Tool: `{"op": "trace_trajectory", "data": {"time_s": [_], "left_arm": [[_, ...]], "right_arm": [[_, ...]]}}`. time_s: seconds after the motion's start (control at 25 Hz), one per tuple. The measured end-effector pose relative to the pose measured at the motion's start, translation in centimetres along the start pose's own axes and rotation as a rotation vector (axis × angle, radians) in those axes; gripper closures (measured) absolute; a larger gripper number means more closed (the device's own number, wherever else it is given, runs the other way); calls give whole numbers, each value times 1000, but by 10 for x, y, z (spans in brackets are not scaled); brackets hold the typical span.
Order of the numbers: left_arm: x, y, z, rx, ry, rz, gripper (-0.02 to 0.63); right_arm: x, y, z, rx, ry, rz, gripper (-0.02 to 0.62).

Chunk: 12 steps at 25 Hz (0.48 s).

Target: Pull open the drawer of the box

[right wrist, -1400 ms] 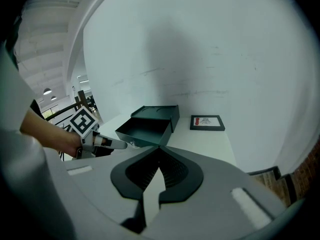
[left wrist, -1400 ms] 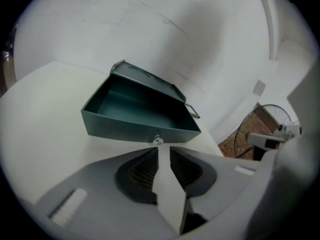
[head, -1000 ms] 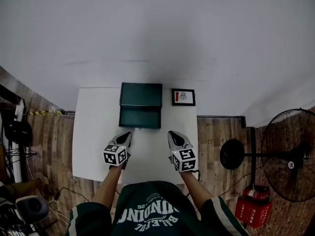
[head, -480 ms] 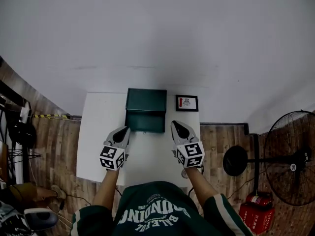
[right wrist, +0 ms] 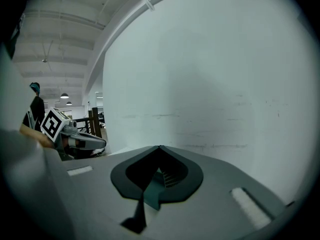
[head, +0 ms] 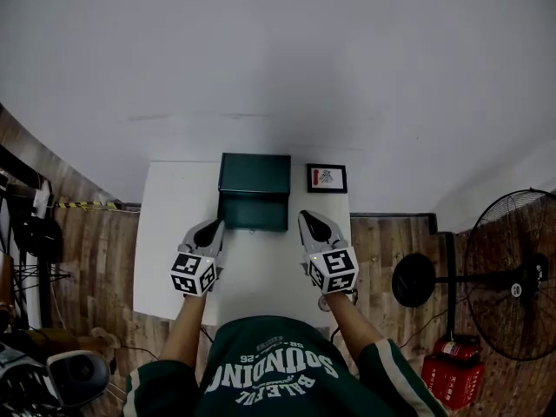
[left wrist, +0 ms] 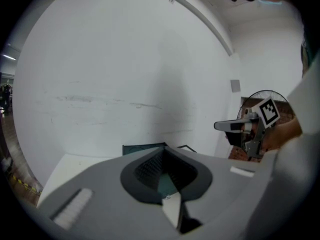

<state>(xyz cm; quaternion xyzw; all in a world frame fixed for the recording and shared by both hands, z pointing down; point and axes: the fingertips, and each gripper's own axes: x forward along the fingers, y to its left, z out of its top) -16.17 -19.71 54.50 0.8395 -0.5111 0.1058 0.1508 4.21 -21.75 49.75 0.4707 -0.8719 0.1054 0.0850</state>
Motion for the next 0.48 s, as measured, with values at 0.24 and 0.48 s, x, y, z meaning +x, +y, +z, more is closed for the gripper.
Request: {"op": "trace_trajectory", "data": {"time_s": [0.24, 0.48], "left_arm": [[2, -3, 1, 11, 3, -5, 554], [5, -2, -2, 7, 11, -4, 552]], "right_arm": [[1, -3, -5, 3, 14, 2, 594], [4, -5, -11, 4, 26, 8, 594]]}}
